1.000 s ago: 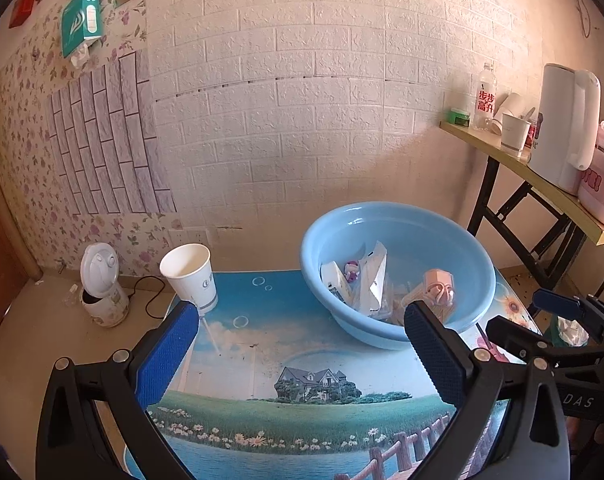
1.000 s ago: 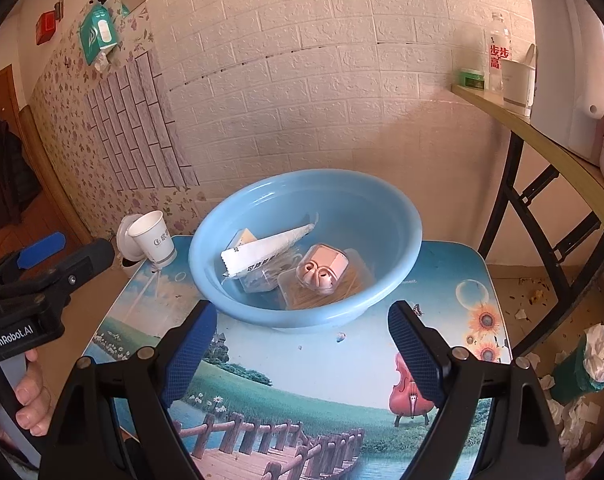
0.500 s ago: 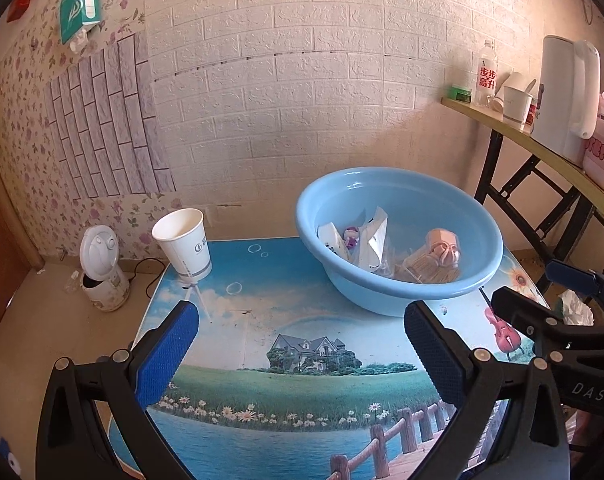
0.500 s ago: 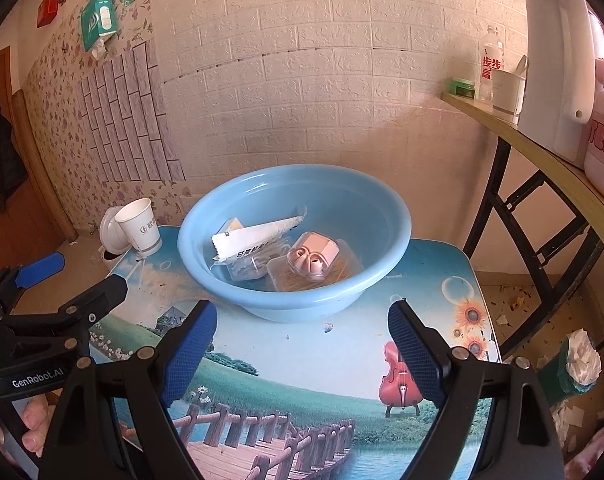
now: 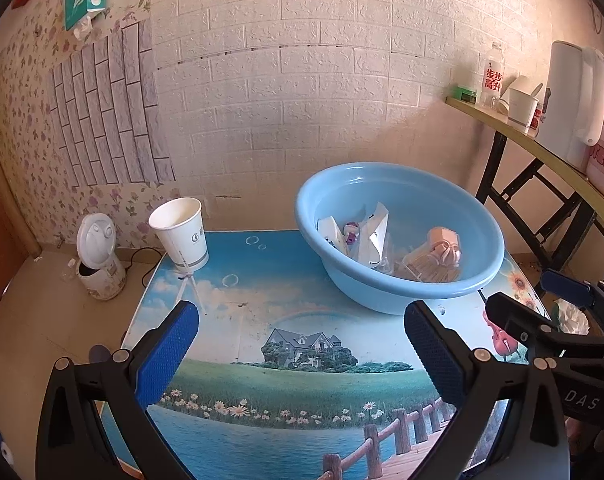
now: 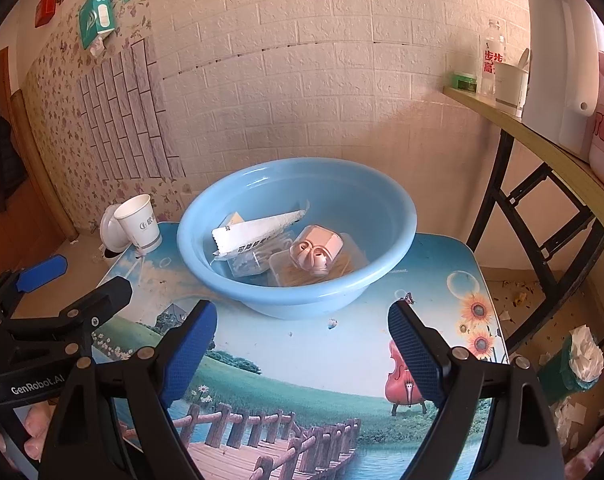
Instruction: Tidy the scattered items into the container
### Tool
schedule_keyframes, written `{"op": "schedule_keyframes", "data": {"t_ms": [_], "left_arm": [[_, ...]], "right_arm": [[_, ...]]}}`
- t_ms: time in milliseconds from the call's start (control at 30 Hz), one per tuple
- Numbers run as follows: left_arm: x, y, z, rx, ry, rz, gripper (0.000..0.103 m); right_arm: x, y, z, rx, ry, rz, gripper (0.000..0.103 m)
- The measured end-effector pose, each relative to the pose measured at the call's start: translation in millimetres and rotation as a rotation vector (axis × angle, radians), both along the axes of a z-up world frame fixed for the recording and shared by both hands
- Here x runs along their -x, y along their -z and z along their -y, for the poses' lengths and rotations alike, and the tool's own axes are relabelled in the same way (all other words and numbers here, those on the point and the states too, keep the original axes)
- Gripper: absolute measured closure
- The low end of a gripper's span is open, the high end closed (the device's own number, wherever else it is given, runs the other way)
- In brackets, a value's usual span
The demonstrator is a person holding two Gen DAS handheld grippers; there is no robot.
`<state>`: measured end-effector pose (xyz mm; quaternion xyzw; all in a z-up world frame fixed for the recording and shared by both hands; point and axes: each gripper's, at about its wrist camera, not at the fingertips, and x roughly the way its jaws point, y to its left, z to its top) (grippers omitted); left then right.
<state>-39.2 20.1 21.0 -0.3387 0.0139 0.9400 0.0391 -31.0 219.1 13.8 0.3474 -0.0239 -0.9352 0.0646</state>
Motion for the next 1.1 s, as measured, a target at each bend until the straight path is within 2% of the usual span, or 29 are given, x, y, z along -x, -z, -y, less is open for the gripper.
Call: {"op": "schedule_keyframes", "data": {"t_ms": [1100], "left_arm": [[-0.6, -0.2, -2.6, -0.003, 0.012, 0.013, 0.0]], "right_arm": [[1.1, 1.0, -2.0, 0.009, -0.004, 0.008, 0.014]]}}
